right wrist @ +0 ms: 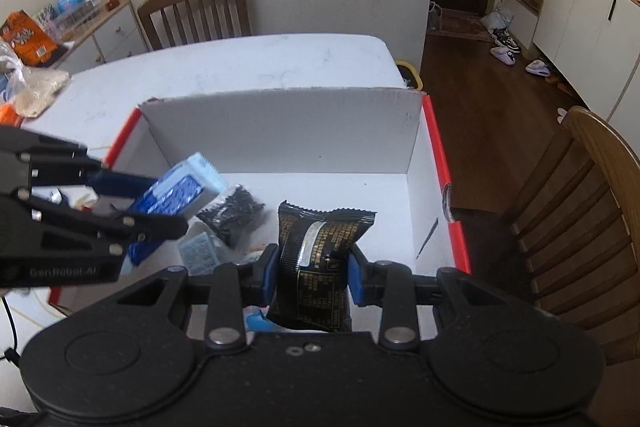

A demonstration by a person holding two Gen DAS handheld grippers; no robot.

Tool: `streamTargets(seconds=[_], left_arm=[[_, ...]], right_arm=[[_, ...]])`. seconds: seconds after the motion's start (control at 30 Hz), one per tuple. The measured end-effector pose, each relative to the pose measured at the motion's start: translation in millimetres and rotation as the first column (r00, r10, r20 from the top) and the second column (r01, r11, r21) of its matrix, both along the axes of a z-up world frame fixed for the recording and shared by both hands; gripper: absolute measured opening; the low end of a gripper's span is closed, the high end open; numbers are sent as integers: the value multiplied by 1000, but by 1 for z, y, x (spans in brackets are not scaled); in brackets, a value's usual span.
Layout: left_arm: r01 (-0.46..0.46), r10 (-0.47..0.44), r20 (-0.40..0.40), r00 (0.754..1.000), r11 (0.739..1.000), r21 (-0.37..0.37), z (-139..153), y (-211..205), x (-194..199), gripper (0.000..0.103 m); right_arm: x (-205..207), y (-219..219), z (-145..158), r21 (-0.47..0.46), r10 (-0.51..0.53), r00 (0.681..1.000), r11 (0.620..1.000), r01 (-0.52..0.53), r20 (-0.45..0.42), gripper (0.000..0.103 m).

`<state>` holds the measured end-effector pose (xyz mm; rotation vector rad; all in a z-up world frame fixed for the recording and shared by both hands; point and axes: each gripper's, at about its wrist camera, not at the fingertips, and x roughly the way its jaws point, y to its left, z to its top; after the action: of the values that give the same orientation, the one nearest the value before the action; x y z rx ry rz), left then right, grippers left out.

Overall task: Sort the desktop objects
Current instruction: 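Carry the black packet and the toothpaste box over the shoebox with both tools, then lower the black packet into the box with the right tool while the left tool lowers the toothpaste box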

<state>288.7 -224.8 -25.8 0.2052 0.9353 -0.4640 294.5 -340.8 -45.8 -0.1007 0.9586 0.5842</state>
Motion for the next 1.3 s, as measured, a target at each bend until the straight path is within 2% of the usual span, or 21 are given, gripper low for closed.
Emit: streamTargets(seconds=[0.43, 0.63, 1.07, 1.3], left_arm=[[96, -94, -52, 994, 995, 21, -15, -32, 43, 36], [125, -120, -67, 990, 990, 69, -29, -46, 55, 36], [153, -137, -131, 982, 980, 127, -51, -59, 72, 36], [162, -140, -162, 977, 978, 131, -60, -60, 76, 36]], right_arm=[[10, 4, -21, -54, 32, 998, 998, -35, -58, 33], [11, 6, -30, -57, 46, 994, 997, -52, -103, 33], [11, 11, -47, -87, 56, 985, 994, -71, -165, 33], [11, 14, -53, -95, 52, 980, 993, -71, -193, 33]])
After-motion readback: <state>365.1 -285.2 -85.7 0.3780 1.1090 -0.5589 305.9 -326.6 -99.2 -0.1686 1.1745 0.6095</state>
